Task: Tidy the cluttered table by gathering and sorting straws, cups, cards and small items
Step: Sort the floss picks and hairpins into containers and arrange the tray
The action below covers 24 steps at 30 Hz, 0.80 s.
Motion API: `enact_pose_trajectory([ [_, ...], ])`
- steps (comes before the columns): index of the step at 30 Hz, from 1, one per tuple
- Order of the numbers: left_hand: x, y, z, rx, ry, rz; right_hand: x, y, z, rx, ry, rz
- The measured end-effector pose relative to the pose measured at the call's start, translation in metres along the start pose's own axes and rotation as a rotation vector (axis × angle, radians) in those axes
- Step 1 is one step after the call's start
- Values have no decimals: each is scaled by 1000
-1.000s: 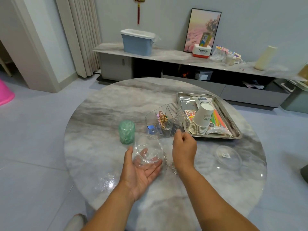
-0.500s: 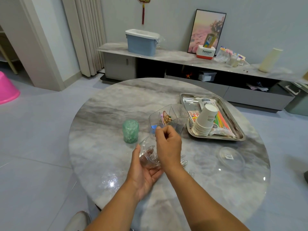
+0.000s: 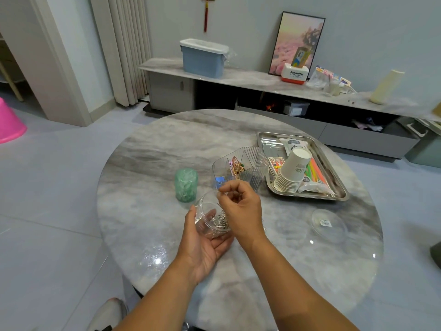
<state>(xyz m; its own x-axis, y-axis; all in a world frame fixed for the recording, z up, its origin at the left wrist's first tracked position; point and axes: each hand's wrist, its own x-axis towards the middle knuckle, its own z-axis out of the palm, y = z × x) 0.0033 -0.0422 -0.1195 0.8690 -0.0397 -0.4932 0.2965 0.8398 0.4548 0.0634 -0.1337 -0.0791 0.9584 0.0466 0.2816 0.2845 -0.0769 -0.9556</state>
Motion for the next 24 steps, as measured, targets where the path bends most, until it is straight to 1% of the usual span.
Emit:
enact_pose_trajectory([
  [2,0,-1,-1,3,-6,13,-2,-1,-3,10,-46,-4],
  [3,0,-1,-2,-4,-4,19,-3,-2,-6,-5,-33,-6],
  [4,0,-1,-3,-13,-2,25,-4,-2,-10,-16,2,-4],
  [7,-1,-3,-4,-45,-9,50,-10,6,-28,-101,173,11],
  [9,-1,-5,-7,-112,-6,72,-17,20,-47,-236,282,52],
  [11,-2,-6,-9,-167,-11,84,-27,34,-66,-383,329,118],
  [13,-2,-7,-10,-195,-22,91,-34,48,-77,-526,264,174],
  [16,-1,-9,-10,-219,-31,103,-37,57,-72,-640,56,159],
  [21,0,-11,-10,-239,-46,134,-34,60,-62,-868,-334,12],
  [23,0,-12,-11,-224,-43,135,-31,60,-63,-950,-429,-90],
  [24,0,-12,-10,-220,-43,137,-28,60,-62,-972,-436,-130],
])
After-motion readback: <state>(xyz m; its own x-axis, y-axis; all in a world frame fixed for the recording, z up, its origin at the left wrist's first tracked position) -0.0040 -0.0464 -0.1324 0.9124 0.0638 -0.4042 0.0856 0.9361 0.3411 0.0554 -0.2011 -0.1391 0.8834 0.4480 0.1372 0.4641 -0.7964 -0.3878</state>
